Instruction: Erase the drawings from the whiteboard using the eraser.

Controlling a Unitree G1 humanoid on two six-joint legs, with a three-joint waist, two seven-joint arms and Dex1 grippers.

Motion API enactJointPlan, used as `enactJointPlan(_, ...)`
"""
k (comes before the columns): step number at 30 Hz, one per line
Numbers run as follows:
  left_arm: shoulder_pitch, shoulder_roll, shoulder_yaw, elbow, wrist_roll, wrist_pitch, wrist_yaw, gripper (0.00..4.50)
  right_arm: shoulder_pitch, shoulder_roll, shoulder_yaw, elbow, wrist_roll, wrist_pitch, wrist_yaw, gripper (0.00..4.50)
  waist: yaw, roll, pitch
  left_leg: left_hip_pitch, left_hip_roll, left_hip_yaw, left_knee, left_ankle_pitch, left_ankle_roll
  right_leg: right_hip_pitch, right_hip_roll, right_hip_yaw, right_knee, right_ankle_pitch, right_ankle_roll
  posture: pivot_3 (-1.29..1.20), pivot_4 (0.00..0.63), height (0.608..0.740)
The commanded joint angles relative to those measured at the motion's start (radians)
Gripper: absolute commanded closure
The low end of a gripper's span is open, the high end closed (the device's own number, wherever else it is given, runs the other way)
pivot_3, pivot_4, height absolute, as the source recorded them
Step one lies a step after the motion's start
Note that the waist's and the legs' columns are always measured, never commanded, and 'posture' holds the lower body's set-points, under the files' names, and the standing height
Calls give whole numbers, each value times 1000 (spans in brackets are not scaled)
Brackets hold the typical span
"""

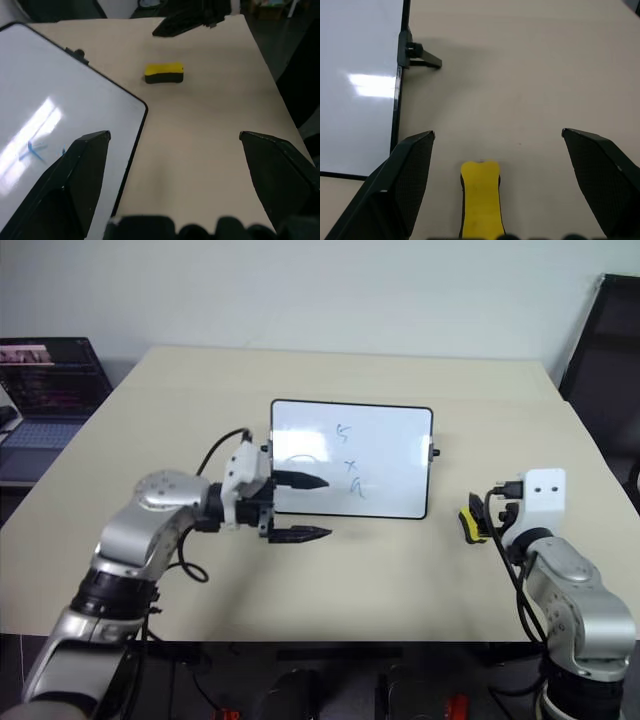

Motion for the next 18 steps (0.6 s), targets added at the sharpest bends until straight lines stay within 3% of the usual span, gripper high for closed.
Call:
enactJointPlan(1,-68,-27,-23,51,10,-32,-55,0,-48,-5,21,48,0,10,10,40,-2,0,0,0,0,0,0,0,0,0,0,0,0,0,0,0,150,740)
enactJointPlan(18,-123,-71,-36,146,53,-121,-137,0,-26,-16,85,190,-42,-53,78,40,-2,0,0,-5,0,1,2,0,0,-5,1,0,1,2,-1,0,150,740)
